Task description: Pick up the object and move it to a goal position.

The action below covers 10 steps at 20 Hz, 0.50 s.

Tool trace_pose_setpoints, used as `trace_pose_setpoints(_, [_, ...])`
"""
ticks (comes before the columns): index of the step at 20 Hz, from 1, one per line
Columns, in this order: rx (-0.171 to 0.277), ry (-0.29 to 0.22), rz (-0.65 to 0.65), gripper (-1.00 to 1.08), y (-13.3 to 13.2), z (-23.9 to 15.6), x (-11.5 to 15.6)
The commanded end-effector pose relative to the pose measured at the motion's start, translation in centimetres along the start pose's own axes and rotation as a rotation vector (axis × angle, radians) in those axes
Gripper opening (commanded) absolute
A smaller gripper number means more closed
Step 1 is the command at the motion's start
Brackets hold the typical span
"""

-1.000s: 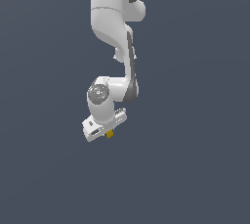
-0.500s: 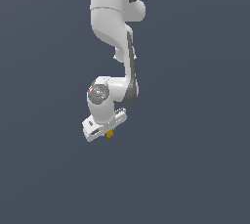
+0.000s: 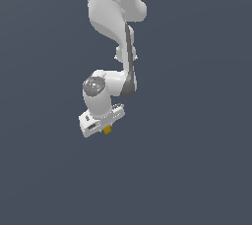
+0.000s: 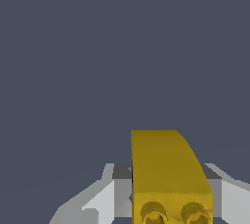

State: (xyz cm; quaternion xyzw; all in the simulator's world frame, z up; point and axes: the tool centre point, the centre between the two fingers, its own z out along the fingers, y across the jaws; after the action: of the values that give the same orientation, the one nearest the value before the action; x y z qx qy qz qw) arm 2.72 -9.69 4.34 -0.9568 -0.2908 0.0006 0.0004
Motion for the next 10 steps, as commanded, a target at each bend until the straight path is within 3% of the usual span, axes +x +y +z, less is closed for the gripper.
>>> trace_pose_setpoints(1, [-0.001,0.001,0.001,-1.0,0.3,-1.2,-1.0])
trace_pose_setpoints(10, [-0.001,0.001,0.001,-1.0,1.6,-7.6,-6.7])
